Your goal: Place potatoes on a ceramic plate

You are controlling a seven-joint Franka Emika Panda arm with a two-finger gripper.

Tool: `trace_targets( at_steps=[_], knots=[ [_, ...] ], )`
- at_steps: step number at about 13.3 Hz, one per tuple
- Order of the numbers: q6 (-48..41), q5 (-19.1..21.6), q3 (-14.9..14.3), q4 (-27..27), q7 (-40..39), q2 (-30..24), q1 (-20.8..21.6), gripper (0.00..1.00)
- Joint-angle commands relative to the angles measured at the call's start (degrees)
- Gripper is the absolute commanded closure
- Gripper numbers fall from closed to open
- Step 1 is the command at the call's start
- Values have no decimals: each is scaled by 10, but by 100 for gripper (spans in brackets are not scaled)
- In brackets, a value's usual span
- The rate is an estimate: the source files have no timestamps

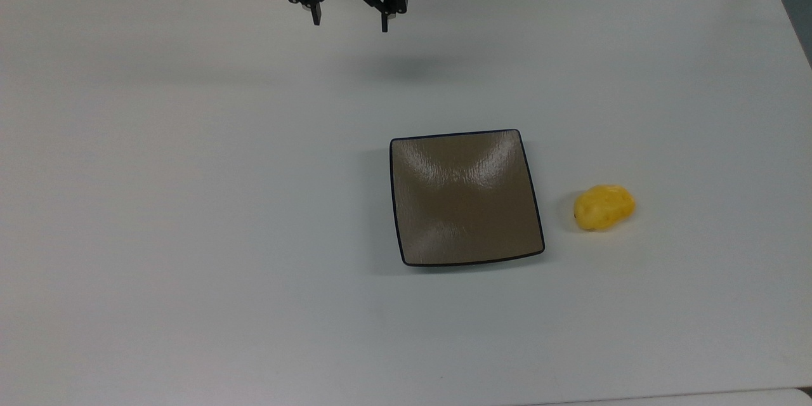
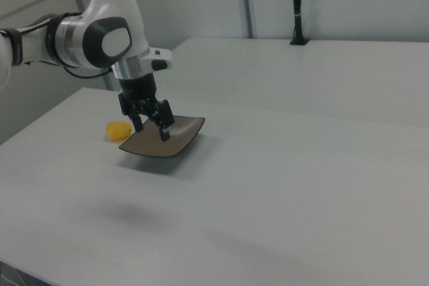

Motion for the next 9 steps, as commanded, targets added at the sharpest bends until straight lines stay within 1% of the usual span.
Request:
trace_targets(
  at_steps=[1, 9],
  knots=[
    [12, 2, -2, 15, -25, 8, -1, 0],
    [13, 4, -2, 14, -25, 3, 1, 0]
  ],
)
